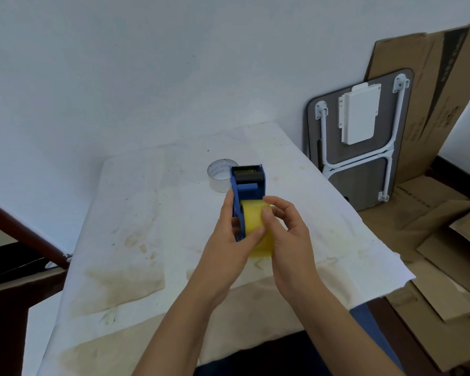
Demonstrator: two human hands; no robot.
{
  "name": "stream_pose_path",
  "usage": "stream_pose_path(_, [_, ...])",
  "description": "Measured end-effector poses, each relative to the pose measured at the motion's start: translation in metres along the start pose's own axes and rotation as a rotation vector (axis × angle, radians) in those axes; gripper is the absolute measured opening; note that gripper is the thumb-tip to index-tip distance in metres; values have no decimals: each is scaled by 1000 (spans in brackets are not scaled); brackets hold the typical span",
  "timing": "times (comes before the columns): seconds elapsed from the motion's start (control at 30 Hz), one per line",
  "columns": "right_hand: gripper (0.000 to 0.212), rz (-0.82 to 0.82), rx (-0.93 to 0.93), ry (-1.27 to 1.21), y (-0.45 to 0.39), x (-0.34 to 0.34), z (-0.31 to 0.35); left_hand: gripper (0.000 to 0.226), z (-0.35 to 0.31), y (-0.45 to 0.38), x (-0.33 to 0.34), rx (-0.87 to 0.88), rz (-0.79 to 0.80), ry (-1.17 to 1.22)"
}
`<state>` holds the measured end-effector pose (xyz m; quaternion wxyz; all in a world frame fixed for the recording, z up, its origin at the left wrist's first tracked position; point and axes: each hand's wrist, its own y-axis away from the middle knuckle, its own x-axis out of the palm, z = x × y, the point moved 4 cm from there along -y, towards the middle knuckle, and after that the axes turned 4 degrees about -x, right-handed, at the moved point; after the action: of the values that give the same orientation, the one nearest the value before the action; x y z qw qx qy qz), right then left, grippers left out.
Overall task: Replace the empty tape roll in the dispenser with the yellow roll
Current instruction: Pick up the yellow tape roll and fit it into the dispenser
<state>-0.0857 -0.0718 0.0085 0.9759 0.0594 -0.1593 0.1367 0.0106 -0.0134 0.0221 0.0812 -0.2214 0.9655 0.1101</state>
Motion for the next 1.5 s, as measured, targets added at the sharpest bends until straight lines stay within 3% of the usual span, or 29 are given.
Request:
stream_pose_path(0.2, [27, -28, -8, 31, -6, -2, -1, 82, 10, 1, 13, 33, 18, 49])
stream_pose_path(0.33, [24, -57, 73, -4, -11, -11, -3, 76, 7, -1, 7, 69, 28, -101])
stream_pose_path(0.5, [21, -73, 59, -1, -13, -18, -3, 99, 4, -13, -10, -84, 91, -35])
stream_pose_path(0.67, [23, 53, 24, -27, -10, -5, -3, 97, 2, -10, 7, 37, 280, 129])
stream_pose_path(0.8, [33, 188, 8, -39, -12, 0, 5, 94, 0, -7, 6, 108, 267, 171])
stream_pose_path(0.9, [35, 274, -23, 87, -16, -1, 15, 92, 0, -6, 1, 113, 233, 180])
stream_pose_path(1.03, [23, 307, -231, 446, -19, -5, 31, 98, 2, -5, -10, 113, 230, 152])
stream_pose_path(1.23, [8, 311, -487, 752, -26, -8, 40, 104, 9, -3, -18, 49, 181, 108])
stream_pose_path(1.4, [5, 374, -539, 772, -28, -7, 47, 78, 18, -2, -20, -2, 175, 97])
stream_pose_path(1.5, [4, 396, -479, 753, -32, -10, 47, 75, 25, -4, -18, -89, 216, 102])
